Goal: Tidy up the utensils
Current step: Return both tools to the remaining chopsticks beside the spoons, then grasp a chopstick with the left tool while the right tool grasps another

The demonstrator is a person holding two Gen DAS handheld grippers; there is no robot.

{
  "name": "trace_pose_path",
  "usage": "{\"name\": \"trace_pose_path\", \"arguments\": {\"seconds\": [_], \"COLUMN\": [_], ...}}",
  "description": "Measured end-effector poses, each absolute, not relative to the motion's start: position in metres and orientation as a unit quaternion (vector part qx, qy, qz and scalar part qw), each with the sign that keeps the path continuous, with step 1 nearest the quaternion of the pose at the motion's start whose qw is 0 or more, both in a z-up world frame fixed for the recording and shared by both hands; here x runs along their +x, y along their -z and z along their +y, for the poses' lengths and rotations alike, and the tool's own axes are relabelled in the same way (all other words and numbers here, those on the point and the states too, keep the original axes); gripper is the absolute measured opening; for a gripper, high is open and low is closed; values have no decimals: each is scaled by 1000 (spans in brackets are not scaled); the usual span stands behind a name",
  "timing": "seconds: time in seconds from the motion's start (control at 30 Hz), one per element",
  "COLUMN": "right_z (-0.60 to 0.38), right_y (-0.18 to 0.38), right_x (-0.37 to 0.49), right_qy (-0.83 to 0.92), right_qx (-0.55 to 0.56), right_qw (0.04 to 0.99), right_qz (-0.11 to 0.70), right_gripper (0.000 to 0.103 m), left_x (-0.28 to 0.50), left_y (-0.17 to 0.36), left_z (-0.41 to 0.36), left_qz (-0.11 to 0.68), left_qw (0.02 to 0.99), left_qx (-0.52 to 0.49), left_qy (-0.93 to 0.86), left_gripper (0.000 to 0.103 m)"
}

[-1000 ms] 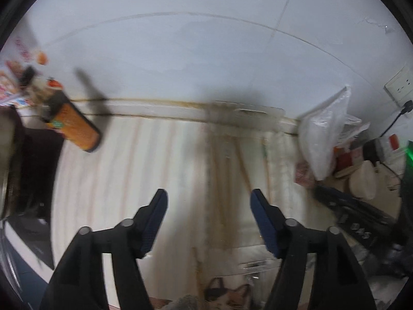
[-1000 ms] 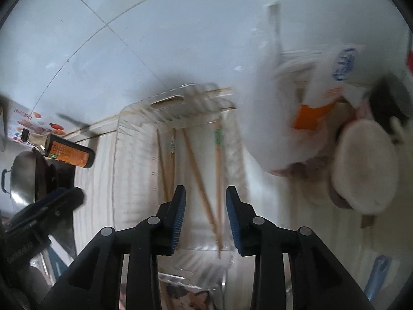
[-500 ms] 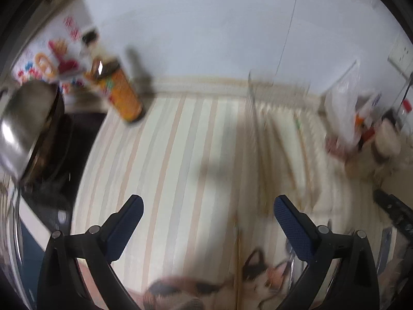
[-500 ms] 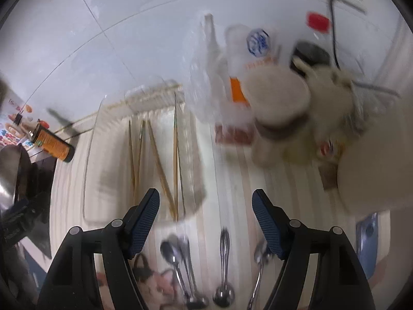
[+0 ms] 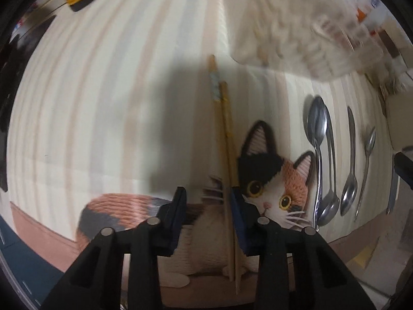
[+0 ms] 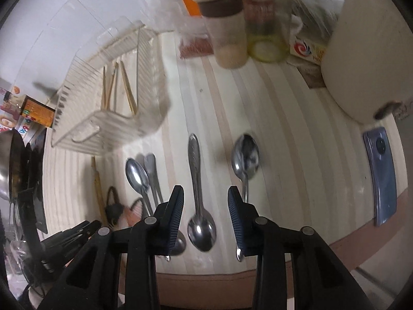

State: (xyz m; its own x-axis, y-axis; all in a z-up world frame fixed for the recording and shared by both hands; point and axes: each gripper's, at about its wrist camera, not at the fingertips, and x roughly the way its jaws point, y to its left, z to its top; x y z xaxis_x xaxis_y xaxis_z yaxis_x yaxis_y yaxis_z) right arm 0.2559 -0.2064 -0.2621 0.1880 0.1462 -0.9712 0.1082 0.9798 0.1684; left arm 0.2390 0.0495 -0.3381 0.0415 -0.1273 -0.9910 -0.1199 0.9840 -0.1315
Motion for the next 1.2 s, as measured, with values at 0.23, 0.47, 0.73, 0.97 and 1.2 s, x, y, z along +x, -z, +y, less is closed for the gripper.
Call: {"name": "trace_pose_path", "arguments": {"seconds": [0.23, 0.47, 0.73, 0.97, 1.2], "right_z": [-201, -194, -171, -89, 6], "right_y": [261, 265, 267, 285, 324], "right_x": [244, 236, 234, 241, 238], "right_qy": [-16, -20, -47, -115, -148], "right_qx": [95, 89, 69, 38, -30], "right_qw": [762, 757, 749, 728, 697], "right_qz": [640, 648, 658, 675, 701], "right_gripper": [37, 37, 37, 37, 38], "left_x": [244, 240, 231, 204, 189], "left_y": [338, 342, 337, 335, 335], "left_z": [48, 54, 37, 86, 116], "left_qz": [681, 681, 682, 683, 673], "left_qw": [721, 722, 729, 722, 721], "left_qx": [-125, -123, -53, -79, -123], "left_qy": [20, 15, -17, -77, -111], "left_gripper": [6, 6, 5, 5, 5]}}
